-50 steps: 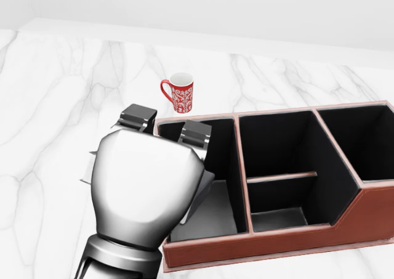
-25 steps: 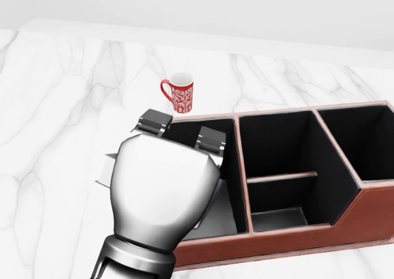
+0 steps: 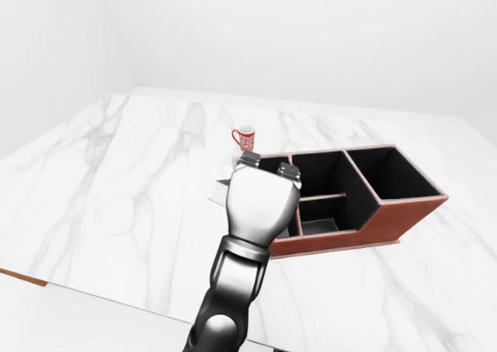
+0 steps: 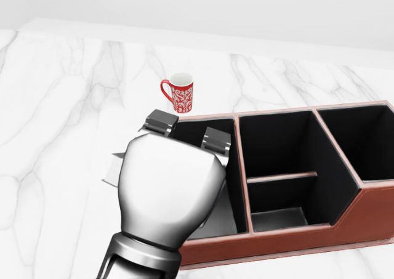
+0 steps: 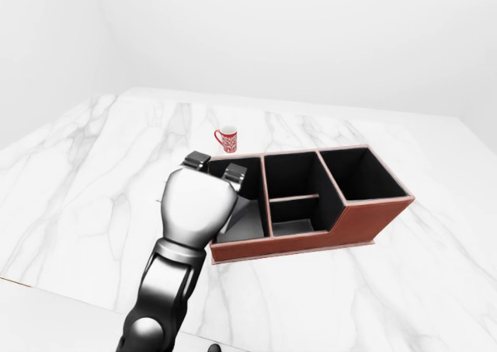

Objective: Pick up the book and place it in the left compartment of the caddy.

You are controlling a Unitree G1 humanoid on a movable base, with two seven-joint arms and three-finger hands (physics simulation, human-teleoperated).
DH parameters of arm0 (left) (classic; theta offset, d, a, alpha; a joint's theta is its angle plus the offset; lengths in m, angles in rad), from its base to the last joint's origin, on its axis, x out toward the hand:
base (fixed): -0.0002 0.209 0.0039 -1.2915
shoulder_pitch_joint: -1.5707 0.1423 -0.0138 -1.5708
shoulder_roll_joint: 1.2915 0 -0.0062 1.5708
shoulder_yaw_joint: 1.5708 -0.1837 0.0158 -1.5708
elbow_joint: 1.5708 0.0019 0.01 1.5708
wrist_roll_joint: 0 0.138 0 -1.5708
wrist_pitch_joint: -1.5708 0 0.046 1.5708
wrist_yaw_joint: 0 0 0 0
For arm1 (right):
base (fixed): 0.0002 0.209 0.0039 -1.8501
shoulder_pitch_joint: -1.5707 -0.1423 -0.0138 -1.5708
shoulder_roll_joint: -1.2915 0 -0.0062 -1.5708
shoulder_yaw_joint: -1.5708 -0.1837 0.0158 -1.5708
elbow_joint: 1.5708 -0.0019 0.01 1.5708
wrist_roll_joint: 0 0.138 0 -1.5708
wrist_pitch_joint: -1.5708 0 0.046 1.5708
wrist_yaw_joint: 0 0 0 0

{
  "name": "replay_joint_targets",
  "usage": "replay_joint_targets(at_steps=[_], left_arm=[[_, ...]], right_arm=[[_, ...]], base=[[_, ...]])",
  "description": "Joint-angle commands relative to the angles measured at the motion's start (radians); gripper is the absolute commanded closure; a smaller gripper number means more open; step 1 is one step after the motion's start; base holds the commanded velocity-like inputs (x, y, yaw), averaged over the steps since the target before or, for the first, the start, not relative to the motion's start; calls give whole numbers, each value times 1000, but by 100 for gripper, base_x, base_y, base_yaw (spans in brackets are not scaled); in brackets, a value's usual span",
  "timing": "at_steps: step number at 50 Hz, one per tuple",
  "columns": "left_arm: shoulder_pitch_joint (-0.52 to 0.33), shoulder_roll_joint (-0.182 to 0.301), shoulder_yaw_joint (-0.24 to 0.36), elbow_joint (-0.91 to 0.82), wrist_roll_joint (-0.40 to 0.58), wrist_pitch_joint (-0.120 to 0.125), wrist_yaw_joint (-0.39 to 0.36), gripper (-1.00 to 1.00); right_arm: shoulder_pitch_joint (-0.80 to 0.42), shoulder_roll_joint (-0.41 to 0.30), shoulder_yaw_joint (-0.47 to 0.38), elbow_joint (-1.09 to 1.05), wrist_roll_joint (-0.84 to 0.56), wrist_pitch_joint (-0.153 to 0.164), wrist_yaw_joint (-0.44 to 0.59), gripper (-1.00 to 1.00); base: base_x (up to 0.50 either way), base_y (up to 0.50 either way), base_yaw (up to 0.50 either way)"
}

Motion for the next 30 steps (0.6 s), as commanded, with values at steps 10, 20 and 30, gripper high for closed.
replay_joint_targets(at_steps=[10,20,30], left_arm=[[-139,26,-90,120,0,52,-32,100],[-133,3,-69,218,0,52,5,100],[-176,22,-90,277,0,52,-11,100]], right_arm=[[-5,2,0,-3,-6,0,2,-100],[-8,3,0,0,-9,0,5,-100],[2,-1,0,4,1,0,-1,-100]], base=[[0,0,0],[0,0,0],[0,0,0]])
